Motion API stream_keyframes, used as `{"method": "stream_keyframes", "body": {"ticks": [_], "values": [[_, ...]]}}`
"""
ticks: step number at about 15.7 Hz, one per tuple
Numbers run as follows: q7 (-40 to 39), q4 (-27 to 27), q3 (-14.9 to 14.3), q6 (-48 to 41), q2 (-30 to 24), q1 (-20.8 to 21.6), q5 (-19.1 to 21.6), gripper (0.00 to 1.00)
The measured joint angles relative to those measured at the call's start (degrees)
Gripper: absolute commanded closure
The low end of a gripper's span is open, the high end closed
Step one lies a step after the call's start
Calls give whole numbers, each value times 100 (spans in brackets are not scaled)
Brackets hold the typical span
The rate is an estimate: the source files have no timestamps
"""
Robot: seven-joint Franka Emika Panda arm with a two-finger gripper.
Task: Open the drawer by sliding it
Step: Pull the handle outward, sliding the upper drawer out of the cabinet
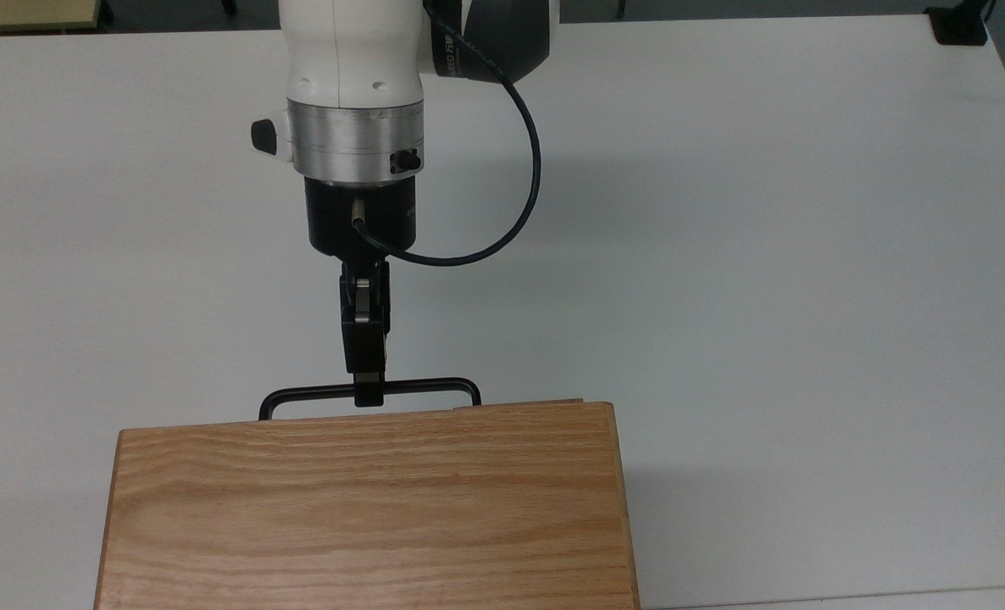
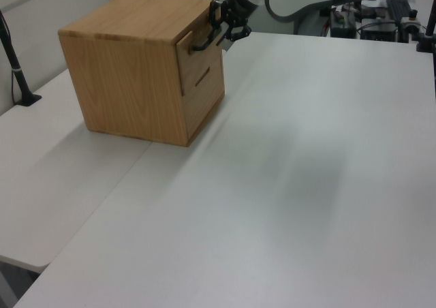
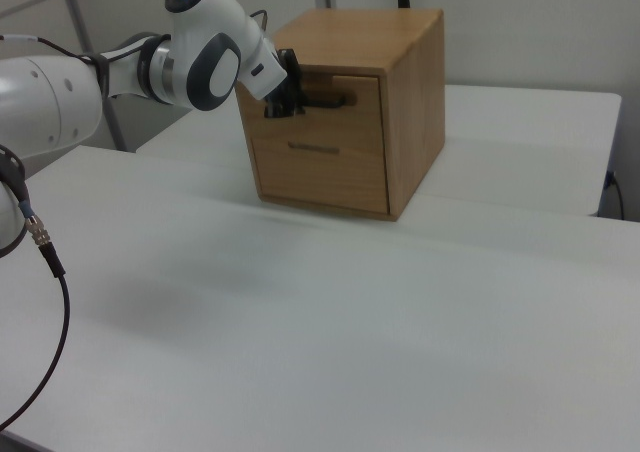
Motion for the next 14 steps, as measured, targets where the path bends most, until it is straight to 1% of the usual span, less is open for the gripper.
{"method": "stream_keyframes", "body": {"ticks": [3, 8, 10, 12, 14], "values": [[3, 2, 0, 2, 5, 0, 1, 88], [15, -86, -4, -2, -65, -16, 227, 89], [-168, -355, -3, -15, -278, -10, 374, 89], [-430, -777, -2, -71, -614, -2, 542, 89], [-640, -1260, 0, -143, -1011, 11, 620, 89]]}}
